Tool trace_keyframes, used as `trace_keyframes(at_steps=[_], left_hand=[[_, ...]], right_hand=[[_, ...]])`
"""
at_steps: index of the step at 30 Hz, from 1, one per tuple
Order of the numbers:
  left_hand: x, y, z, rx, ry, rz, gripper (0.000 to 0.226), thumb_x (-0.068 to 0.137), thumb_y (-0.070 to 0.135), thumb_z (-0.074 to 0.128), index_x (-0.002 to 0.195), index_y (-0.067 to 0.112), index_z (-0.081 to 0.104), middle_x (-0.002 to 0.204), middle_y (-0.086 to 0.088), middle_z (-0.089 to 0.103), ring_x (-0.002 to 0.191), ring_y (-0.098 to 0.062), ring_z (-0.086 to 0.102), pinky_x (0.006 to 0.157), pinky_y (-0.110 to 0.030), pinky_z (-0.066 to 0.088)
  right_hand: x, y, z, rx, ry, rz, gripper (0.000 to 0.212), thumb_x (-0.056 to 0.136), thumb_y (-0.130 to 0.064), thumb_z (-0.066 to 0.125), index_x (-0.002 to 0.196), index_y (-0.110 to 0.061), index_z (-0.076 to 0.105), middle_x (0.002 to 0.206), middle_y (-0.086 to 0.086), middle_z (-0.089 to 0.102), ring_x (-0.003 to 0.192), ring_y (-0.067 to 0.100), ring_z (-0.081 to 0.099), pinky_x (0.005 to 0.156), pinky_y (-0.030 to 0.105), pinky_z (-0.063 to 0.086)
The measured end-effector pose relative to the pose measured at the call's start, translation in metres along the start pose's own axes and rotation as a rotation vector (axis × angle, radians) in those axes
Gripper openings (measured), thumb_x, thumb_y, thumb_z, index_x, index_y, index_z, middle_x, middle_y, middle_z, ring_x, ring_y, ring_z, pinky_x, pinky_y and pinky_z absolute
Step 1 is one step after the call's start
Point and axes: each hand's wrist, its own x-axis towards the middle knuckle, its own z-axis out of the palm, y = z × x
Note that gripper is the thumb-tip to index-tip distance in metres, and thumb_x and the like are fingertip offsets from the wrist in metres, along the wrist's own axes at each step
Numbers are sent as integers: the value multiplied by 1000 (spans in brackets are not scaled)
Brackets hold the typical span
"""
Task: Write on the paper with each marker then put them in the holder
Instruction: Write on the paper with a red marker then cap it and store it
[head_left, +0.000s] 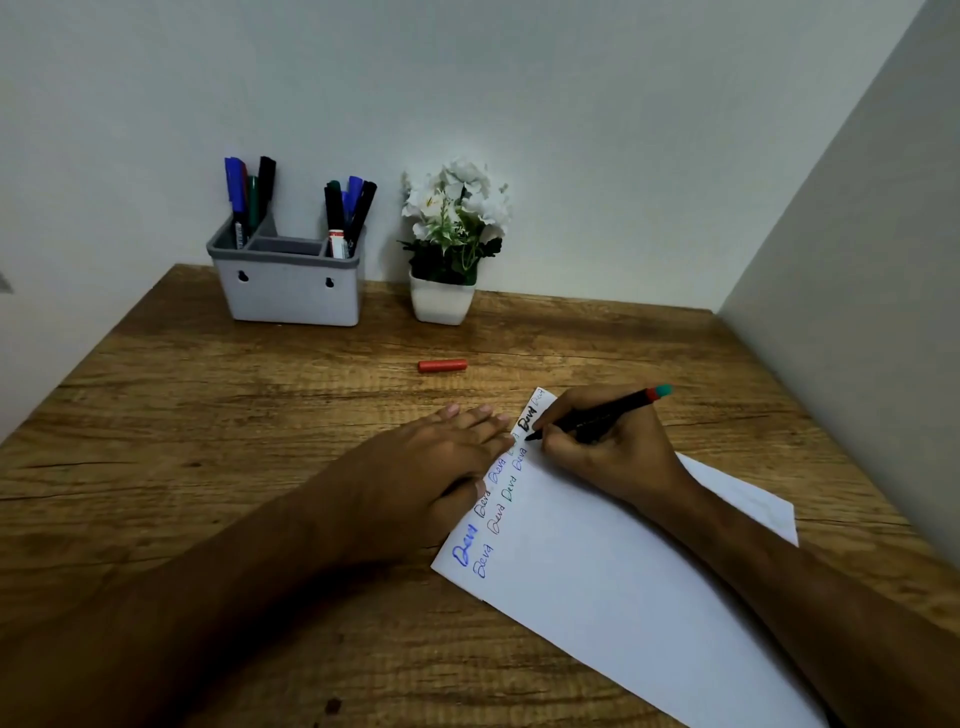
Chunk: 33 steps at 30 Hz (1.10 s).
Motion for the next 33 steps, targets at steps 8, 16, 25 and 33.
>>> trace_keyframes(at_steps=[8, 16, 25, 33], left_hand=[[0, 1, -2, -2, -17, 4, 58, 100, 38, 25, 156, 22, 23, 163, 9, 12, 150, -2, 0, 123, -25, 0], [-1, 2, -3, -19, -25, -3, 59, 99, 39, 25, 156, 23, 22, 164, 9, 10, 150, -1, -2, 120, -21, -4], [-1, 2, -3, -4, -38, -7, 60, 99, 40, 23, 156, 22, 21, 163, 9, 10, 150, -2, -2, 124, -28, 1], [0, -1, 0, 3, -22, 2, 57, 101, 38, 28, 156, 23, 21, 164, 9, 10, 150, -2, -2, 123, -25, -1]], right_hand=[[0, 0, -1, -25, -4, 27, 9, 73, -4, 67, 73, -4, 76, 73, 6, 72, 64, 2, 63, 61, 16, 47], [1, 3, -2, -85, 3, -15, 7, 74, -3, 67, 73, -5, 74, 70, 9, 72, 65, 25, 66, 59, 34, 49], [3, 6, 0, -97, 53, 7, 7, 74, -5, 67, 72, -5, 74, 68, 8, 71, 64, 26, 65, 59, 35, 49], [6, 7, 1, -135, 74, -12, 7, 73, -4, 68, 70, -6, 74, 65, 6, 69, 62, 20, 62, 57, 27, 46]])
